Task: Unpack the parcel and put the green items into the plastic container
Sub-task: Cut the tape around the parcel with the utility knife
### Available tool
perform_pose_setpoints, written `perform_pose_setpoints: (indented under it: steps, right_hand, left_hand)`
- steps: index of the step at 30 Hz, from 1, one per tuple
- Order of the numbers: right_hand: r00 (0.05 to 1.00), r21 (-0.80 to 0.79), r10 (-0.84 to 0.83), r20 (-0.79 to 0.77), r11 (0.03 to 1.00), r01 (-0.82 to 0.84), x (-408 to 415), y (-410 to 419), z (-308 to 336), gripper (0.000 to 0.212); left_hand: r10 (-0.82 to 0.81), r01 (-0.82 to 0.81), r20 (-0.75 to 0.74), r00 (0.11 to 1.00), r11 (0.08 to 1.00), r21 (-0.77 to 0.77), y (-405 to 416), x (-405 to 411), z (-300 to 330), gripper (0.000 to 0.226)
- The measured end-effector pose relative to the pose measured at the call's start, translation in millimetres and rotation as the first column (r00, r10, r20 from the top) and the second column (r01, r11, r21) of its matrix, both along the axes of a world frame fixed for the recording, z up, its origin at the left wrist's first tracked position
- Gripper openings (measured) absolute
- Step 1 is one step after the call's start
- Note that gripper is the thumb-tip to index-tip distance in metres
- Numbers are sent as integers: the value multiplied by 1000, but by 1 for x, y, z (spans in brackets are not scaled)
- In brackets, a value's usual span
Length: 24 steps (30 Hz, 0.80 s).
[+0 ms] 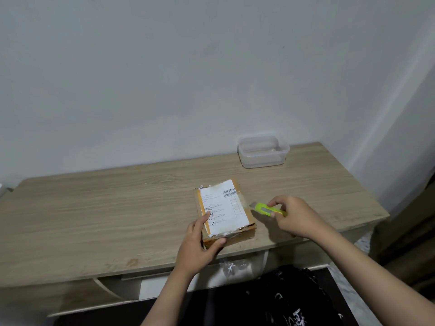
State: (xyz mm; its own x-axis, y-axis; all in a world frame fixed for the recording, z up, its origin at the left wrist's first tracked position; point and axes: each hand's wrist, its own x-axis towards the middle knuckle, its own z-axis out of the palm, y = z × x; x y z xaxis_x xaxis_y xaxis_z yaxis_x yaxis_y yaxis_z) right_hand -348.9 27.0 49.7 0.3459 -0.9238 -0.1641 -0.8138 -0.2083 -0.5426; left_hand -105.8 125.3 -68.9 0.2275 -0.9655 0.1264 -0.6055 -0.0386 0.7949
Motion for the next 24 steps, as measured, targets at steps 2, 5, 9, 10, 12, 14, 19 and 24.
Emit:
perform_pose_setpoints:
  steps: [2, 5, 9, 10, 12, 14, 19, 24]
  right_hand:
    - [996, -45, -68, 56, 996, 71, -4, 2, -2, 26]
    - [987, -47, -99, 129, 993, 106, -7, 4, -7, 29]
    - [981, -65, -95, 167, 992, 107, -5, 8, -11, 29]
    - [980, -68, -92, 175, 992, 105, -5, 9, -11, 29]
    - [979, -66, -84, 185, 993, 98, -4, 11, -11, 28]
    - [978, -59, -76, 192, 994, 89, -4, 13, -11, 28]
    - [972, -86, -59, 226, 993, 81, -5, 18, -14, 27]
    - [949, -97, -119, 291, 983, 153, -3, 15, -21, 25]
  left_hand:
    - [31, -30, -51, 998, 999, 11, 1, -7, 2, 82]
    - [70, -69, -128, 989, 998, 11, -1, -8, 4, 65]
    - [113, -115, -215, 970, 993, 1, -17, 15, 18, 40]
    - [110, -108, -259, 960, 994, 21, -26, 22, 24, 38]
    - [71, -39, -318, 945, 993, 107, -44, 40, 34, 45]
    - [-1, 65, -400, 916, 987, 146, -60, 53, 35, 56]
    - [-45, 200, -523, 851, 949, 245, -70, 61, 39, 57]
    - [-74, 133, -238, 969, 961, 242, -47, 56, 35, 67]
